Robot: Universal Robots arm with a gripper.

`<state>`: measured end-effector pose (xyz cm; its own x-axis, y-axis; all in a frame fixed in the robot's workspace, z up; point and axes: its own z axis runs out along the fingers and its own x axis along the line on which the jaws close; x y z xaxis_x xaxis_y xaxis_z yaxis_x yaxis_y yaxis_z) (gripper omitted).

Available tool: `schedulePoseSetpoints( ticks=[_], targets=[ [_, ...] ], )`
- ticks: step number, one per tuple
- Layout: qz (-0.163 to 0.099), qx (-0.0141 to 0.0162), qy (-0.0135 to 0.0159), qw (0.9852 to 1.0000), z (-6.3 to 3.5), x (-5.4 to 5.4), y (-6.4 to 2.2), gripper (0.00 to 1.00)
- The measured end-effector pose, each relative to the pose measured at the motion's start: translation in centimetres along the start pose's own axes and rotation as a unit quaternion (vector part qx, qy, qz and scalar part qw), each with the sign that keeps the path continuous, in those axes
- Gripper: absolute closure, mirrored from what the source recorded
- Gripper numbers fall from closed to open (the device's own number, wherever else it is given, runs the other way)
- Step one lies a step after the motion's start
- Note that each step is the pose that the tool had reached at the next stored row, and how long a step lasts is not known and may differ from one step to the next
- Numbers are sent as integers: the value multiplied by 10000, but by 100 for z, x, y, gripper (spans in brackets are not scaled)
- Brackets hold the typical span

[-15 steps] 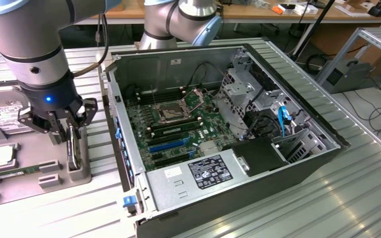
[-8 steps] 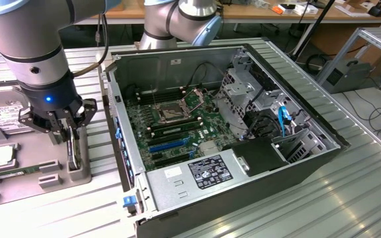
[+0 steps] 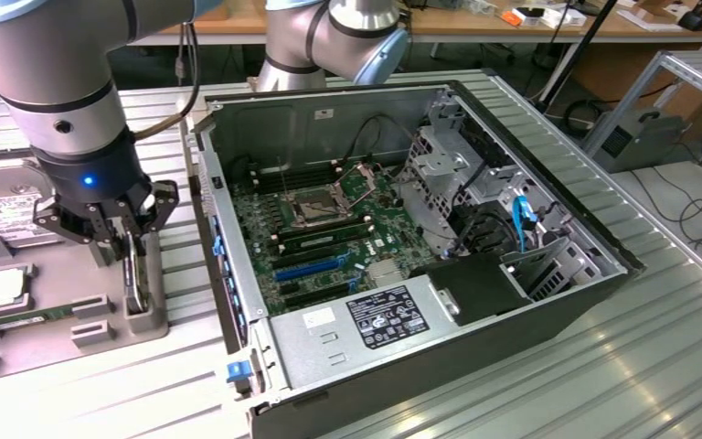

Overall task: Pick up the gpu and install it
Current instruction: 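Pick up the gpu and move the gpu toward the slot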

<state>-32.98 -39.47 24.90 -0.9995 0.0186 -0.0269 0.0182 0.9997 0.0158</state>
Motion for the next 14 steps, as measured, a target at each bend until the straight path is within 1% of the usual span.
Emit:
schedulePoseSetpoints(
  ticks=[4,10,14],
  targets=[
    [0,0,0,10000,-77,-2,1,73],
    [0,0,0,10000,-145,-4,2,73],
    [0,0,0,10000,-245,-6,4,73]
  ],
)
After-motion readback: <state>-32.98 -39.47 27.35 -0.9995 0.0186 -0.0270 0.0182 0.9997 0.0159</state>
